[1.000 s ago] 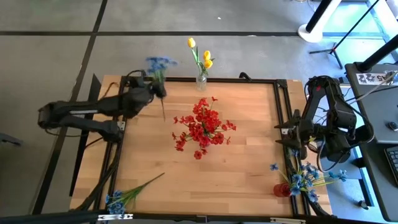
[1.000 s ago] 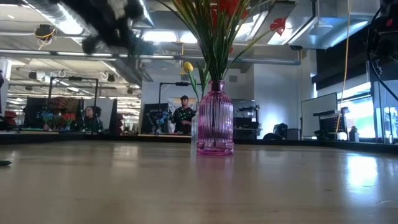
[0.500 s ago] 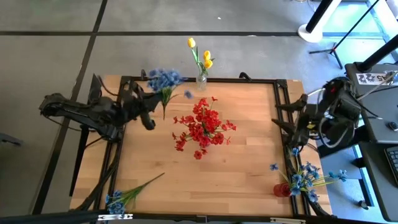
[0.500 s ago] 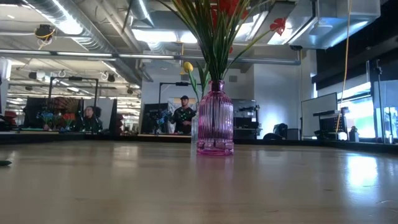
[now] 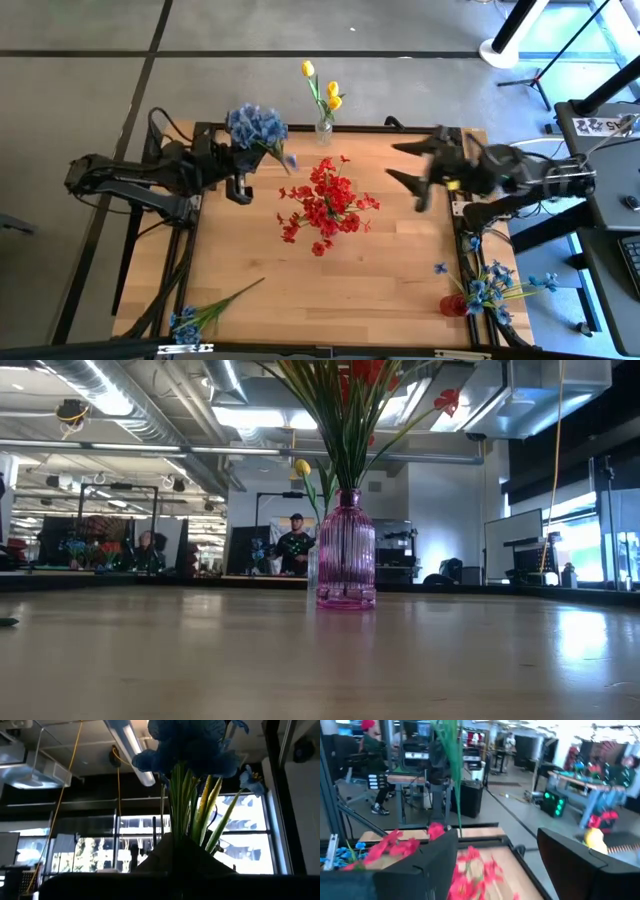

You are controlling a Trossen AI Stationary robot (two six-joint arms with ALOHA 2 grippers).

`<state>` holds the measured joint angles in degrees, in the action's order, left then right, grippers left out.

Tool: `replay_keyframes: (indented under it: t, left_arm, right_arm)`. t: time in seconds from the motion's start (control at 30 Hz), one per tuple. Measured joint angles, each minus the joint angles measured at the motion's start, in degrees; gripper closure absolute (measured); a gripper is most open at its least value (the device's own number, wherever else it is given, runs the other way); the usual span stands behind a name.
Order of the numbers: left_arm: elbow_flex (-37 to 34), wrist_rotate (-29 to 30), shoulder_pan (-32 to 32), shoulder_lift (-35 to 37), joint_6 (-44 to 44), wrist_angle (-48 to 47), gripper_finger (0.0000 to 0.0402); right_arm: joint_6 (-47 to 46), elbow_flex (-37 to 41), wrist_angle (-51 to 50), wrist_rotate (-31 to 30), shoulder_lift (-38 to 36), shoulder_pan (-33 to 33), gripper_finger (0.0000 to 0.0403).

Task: Sort flowers into vase by color
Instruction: Put the top blue flowers into the red vase

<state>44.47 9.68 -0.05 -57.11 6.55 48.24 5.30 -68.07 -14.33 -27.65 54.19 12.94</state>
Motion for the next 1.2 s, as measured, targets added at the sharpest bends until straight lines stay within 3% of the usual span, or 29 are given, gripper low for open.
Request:
replay_keyframes:
  t: [0.13, 0.3, 0.53, 0.7, 0.87, 1.0, 1.2]
  left_arm:
    - [4.48, -0.25, 0.12, -3.8, -0.1, 0.4, 0.0396]
    - [7.81, -0.4, -1.08, -8.11, -0.29, 0.85, 0.0396]
    - [14.35, -0.71, -1.97, -11.84, 2.58, 1.52, 0.0396]
    - [18.76, -5.2, -1.99, -15.35, 2.62, 1.49, 0.0396]
    - [22.37, -5.99, -1.95, -20.49, 2.61, 1.47, 0.0396]
    - [25.34, -6.43, -1.96, -24.75, 2.62, 1.44, 0.0396]
    - [27.18, -6.45, -1.95, -29.0, 2.6, 1.41, 0.0395]
  right_arm:
    - [3.99, 0.02, 9.19, 10.93, 6.12, -6.1, 0.0133]
    - [8.41, 0.02, 19.44, 17.31, 12.41, -8.95, 0.0133]
    - [11.71, -4.21, 24.72, 18.2, 18.14, -8.88, 0.0133]
    - [11.93, -9.21, 24.55, 18.51, 21.05, -8.88, 0.0133]
    - [11.48, -11.45, 24.55, 23.47, 22.79, -8.86, 0.0133]
    - [11.01, -11.57, 24.29, 23.8, 23.71, -8.83, 0.0134]
    - [8.58, -11.63, 24.28, 23.81, 23.66, -8.8, 0.0184]
